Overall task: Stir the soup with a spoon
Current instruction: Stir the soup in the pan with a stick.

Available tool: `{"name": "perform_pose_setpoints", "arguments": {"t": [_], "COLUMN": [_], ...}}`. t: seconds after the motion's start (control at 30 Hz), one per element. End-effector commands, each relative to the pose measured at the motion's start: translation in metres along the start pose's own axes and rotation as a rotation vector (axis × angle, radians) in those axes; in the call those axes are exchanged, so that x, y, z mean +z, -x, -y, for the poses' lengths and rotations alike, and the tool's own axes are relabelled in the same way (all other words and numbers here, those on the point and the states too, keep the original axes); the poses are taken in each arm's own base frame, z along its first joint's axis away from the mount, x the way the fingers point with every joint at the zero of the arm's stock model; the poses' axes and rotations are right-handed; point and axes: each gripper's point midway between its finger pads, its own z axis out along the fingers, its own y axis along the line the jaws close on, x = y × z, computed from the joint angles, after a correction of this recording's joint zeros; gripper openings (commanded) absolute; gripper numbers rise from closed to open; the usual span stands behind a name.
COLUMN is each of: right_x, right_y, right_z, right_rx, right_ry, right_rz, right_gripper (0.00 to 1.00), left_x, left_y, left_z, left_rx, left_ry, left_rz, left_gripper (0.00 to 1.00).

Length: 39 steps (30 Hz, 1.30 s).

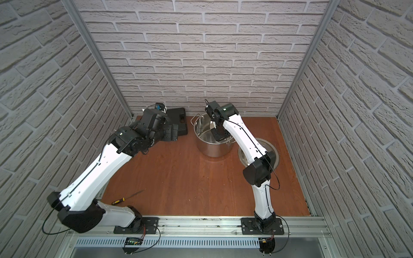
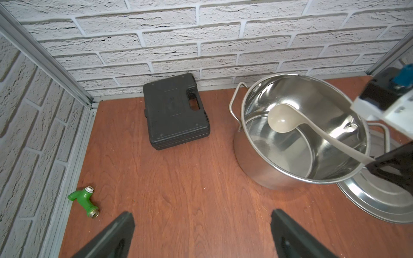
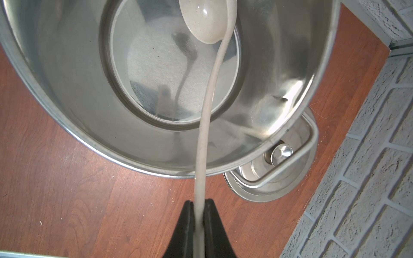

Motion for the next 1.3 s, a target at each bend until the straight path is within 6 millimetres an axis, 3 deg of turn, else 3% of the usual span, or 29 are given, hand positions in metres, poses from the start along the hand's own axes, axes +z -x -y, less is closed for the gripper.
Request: {"name": "perform_pose_setpoints", "arguments": {"t": [0.0, 0.2, 0.23, 0.33, 0.57, 0.77, 0.93, 1.1, 1.27], "right_x": [-0.015, -0.018, -0.027, -0.03, -0.03, -0.024, -0.017, -0.005, -0.006], "right_y": [0.0, -0.024, -0.029, -0.042, -0.057, -0.044, -0.019, 0.005, 0.011], "right_z": [-0.016, -0.021, -0.018, -0.01, 0.015, 0.037, 0.042, 0.028, 0.005], "right_rx": [-0.045, -0.059, -0.049, -0.039, 0.003, 0.041, 0.059, 0.048, 0.01], "right_ry": [0.015, 0.015, 0.017, -0.006, -0.071, -0.124, -0.14, -0.092, -0.047], "right_rz": [0.033, -0.01, 0.013, 0.012, -0.006, 0.003, 0.013, 0.014, 0.023], "right_gripper": [0.02, 0.02, 0.02, 0.02, 0.02, 0.02, 0.02, 0.02, 0.02], "left_x": [-0.002, 0.0, 0.001, 0.001, 0.005, 0.003, 0.001, -0.001, -0.002], "left_y": [0.005, 0.003, 0.003, 0.005, 0.006, 0.002, -0.002, -0.003, -0.005], "left_z": [0.003, 0.003, 0.003, 0.005, 0.01, 0.009, 0.006, 0.004, 0.003], "left_rx": [-0.042, -0.057, -0.058, -0.062, -0.071, -0.088, -0.097, -0.102, -0.108], "left_ry": [-0.021, -0.02, -0.02, -0.027, -0.044, -0.048, -0.045, -0.045, -0.045], "left_rz": [0.042, 0.047, 0.048, 0.054, 0.055, 0.051, 0.049, 0.052, 0.05], "left_gripper": [0.98, 0.98, 0.98, 0.98, 0.98, 0.98, 0.98, 0.98, 0.98]}}
